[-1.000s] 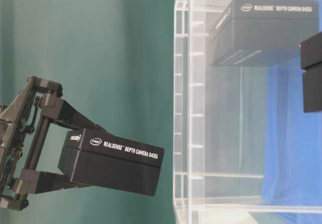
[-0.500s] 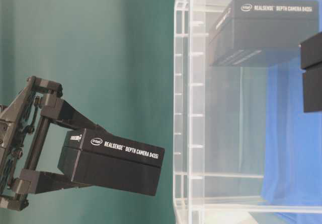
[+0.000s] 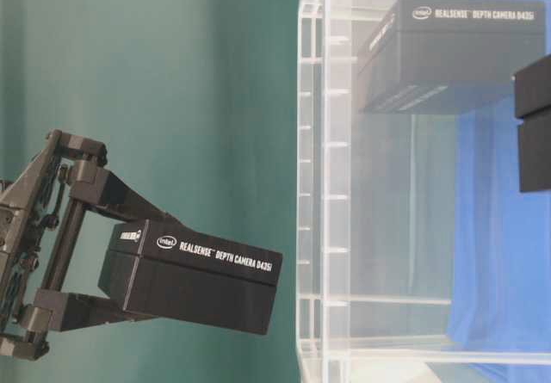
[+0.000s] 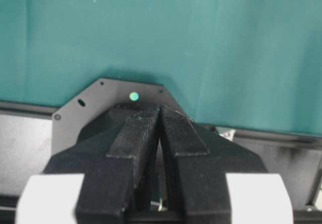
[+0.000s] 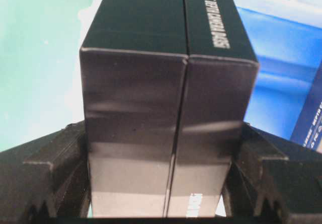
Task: Take the box out of the case with the right arm.
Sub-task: 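Lift the held left box up out of the bin, then carry the held box toward the front of the table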
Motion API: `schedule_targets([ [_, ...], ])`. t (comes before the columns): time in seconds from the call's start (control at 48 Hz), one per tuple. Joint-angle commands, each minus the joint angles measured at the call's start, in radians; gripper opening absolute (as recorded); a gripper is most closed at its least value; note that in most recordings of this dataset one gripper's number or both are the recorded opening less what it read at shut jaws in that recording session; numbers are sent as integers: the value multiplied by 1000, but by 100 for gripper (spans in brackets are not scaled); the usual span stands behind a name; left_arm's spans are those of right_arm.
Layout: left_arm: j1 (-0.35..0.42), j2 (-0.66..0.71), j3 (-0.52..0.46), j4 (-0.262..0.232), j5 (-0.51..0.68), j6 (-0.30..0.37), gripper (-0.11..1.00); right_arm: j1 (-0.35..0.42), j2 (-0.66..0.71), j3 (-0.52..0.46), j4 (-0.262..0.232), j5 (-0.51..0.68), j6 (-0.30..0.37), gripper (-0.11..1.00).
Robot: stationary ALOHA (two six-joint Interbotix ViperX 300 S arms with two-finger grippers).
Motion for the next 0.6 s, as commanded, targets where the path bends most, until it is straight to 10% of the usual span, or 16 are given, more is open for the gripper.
schedule_targets([
  [0.0,-2,5,-11,3,-5,-2,0,2,-66,-31,-5,-3,-3,69],
  [0.584,-2,5,-11,3,-3,2,0,35,-66,-37,-5,-2,5,69],
])
